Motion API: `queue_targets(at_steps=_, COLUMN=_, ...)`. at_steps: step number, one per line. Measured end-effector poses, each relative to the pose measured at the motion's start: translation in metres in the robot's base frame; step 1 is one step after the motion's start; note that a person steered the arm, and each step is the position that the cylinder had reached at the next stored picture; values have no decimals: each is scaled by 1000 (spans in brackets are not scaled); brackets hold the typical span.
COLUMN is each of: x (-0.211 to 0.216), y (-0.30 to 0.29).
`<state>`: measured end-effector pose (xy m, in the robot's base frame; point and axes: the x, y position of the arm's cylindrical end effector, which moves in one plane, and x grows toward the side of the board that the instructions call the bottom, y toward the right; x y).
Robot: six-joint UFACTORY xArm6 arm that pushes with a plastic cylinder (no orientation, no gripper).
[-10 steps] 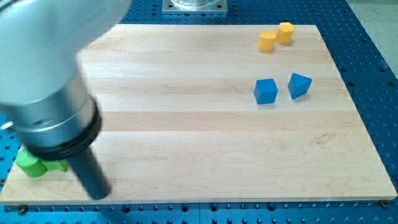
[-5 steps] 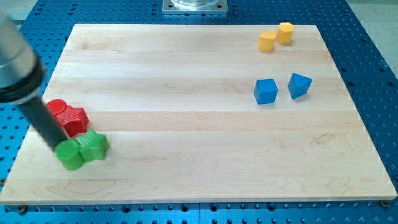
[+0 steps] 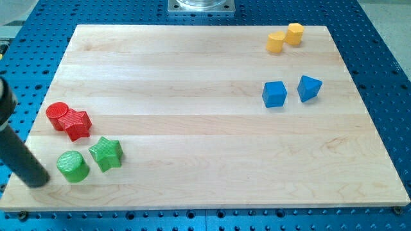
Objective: Push the green blocks to the top center
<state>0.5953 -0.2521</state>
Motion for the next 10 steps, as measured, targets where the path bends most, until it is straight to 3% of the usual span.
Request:
queue_targets(at_steps=1, x=8, y=30)
queue_targets(at_steps=2, x=-40, y=64)
queue_targets(at_steps=5, x=-253, y=137)
queue_targets(at_steps=6, x=-256, y=106)
queue_targets(at_steps=7, x=-226, y=42)
queue_targets(at_steps=8, x=-282, y=133)
queue_targets(at_steps=9, x=-302, y=109)
queue_targets(at_steps=10, x=-323, y=120)
